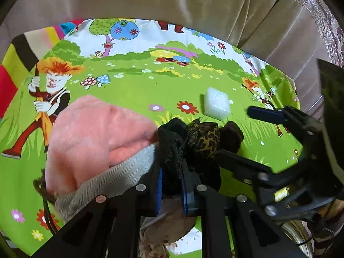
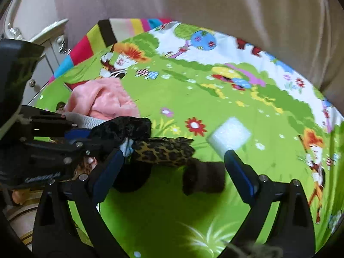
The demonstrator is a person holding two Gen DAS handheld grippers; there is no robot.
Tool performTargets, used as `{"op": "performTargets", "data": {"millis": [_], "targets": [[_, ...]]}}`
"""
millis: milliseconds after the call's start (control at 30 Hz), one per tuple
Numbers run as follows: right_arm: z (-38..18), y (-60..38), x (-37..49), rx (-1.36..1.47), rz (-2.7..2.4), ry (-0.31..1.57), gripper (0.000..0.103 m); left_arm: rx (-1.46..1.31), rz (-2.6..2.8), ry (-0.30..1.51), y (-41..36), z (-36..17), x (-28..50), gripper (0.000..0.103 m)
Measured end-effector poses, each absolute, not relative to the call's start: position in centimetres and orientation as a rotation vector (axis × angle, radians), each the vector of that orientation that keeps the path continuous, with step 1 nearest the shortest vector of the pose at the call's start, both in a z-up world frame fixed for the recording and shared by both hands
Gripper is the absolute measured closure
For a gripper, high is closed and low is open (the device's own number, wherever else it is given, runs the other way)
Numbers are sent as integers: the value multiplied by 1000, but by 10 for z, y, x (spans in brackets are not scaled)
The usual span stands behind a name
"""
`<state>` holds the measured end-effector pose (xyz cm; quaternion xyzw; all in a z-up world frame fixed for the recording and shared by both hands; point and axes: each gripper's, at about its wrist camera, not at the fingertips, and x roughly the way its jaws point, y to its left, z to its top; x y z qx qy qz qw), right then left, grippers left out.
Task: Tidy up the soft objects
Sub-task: 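Grasp the black fuzzy scrunchie with the left tool while the right tool grasps the leopard-print tie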
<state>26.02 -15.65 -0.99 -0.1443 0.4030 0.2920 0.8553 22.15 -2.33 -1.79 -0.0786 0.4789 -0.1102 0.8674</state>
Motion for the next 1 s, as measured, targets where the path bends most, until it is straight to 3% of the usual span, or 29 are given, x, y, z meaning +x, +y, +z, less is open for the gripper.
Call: {"op": "performTargets", "data": {"millis": [133,233,500,600,1000], "targets": [[-22,-146,271,-301,654,892,11,-175,-218,987,-18,-15,214,90],[-31,-139,278,-316,669,912,20,-181,-211,980,-15,-13,211,90],[-43,-141,281,-254,703,959,88,-206,-202,960,-9,-8,201,90],[-35,-148,276,-226,692,937,93,-220,-195,945,-7,-4,196,90],[31,-172,215,-164,672,777,94,-265,-228,810,-15,32,159,90]]}}
